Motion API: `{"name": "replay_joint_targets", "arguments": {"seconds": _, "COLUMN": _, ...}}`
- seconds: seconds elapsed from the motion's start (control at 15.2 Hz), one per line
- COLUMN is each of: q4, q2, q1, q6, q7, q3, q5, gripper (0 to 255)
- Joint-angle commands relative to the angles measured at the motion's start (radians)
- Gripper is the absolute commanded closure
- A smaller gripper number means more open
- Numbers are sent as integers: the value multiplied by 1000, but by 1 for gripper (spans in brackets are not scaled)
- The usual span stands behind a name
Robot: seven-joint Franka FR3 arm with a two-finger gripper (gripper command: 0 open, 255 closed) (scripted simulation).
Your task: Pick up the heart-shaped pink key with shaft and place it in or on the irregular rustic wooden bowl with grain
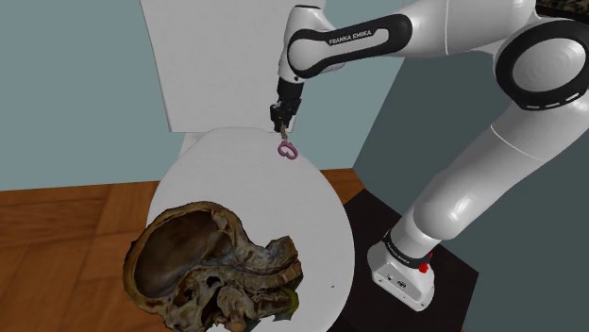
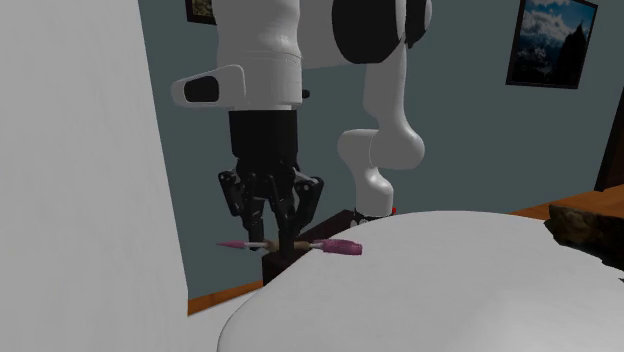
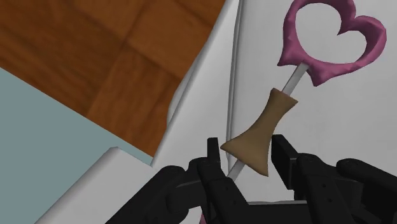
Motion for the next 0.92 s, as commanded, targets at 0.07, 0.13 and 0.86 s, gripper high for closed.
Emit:
{"name": "replay_joint_targets", "arguments": {"seconds": 0.07, "q4": 28, "q2": -14, "q1": 0, "q6": -42, "q7": 0, "q3": -1, "q5": 1, "gripper": 255}}
{"name": "replay_joint_targets", "arguments": {"seconds": 0.13, "q4": 37, "q2": -17, "q1": 0, "q6": -55, "q7": 0, "q3": -1, "q5": 1, "gripper": 255}}
{"name": "replay_joint_targets", "arguments": {"seconds": 0.86, "q4": 157, "q2": -45, "q1": -2, "q6": -202, "q7": 2, "q3": -4, "q5": 2, "gripper": 255}}
